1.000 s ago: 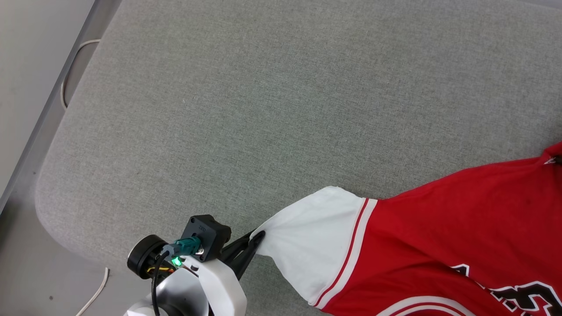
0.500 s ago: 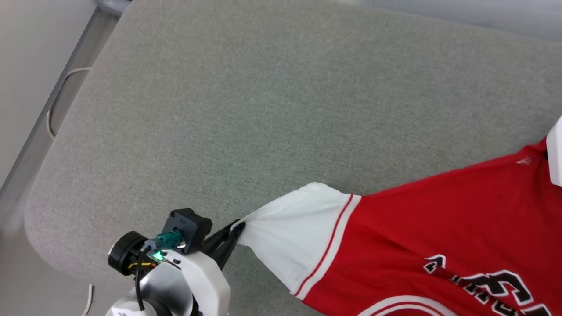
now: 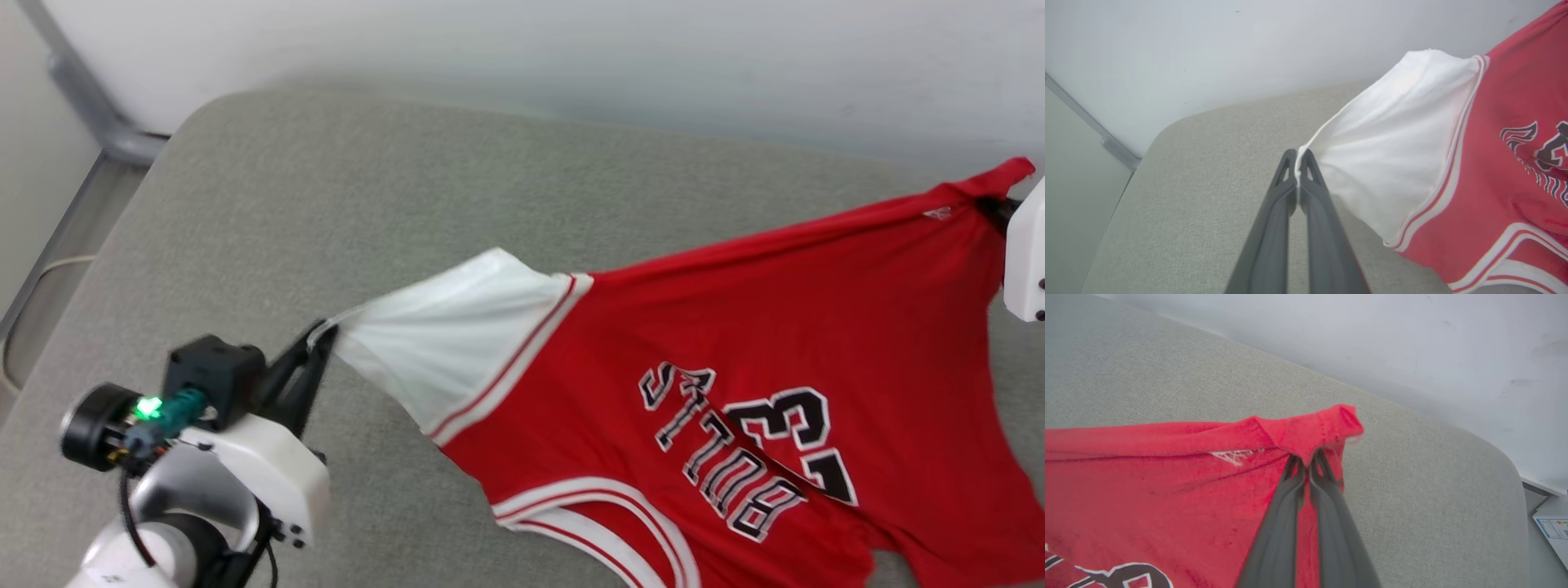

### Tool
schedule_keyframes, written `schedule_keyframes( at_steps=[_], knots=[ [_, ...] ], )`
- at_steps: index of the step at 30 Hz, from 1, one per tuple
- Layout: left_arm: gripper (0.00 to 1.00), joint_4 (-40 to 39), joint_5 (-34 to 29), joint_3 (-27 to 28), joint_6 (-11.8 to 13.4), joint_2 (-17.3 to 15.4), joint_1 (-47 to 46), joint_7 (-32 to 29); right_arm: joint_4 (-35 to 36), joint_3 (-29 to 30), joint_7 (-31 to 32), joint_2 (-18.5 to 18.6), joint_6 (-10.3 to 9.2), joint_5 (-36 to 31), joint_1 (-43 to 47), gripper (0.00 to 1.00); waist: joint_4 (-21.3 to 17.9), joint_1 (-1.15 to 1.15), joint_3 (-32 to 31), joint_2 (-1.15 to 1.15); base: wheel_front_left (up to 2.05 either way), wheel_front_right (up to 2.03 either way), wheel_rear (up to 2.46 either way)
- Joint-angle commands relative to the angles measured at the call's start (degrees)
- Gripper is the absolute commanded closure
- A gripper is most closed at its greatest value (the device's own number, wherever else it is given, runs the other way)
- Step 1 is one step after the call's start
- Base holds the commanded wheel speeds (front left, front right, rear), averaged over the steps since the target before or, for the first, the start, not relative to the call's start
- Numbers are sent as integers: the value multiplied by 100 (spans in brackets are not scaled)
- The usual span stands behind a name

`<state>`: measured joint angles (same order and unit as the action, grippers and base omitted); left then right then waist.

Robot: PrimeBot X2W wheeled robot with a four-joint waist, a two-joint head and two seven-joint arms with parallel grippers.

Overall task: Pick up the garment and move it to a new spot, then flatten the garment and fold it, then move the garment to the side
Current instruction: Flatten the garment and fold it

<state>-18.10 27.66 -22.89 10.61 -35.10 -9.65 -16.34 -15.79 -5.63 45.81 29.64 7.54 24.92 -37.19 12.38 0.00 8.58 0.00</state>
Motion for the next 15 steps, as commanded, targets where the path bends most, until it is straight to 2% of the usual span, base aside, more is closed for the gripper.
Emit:
schedule_keyframes(
  at_steps=[1, 8, 15],
  knots=[
    [100, -46, -40, 103, 63, -58, -70, 56, 61, 27, -74, 33, -10, 25, 91, 100, -257, 0, -243, 0, 0, 0, 0],
    [100, -329, -206, 614, 334, -293, -202, 331, 761, 130, -563, -28, -10, 152, 342, 100, -658, 0, -567, 0, 0, 0, 0],
    [100, -652, -386, 1064, 538, -462, -325, 705, 1530, 537, -925, -284, -11, 82, 779, 100, -962, 0, -816, 0, 0, 0, 0]
  ],
)
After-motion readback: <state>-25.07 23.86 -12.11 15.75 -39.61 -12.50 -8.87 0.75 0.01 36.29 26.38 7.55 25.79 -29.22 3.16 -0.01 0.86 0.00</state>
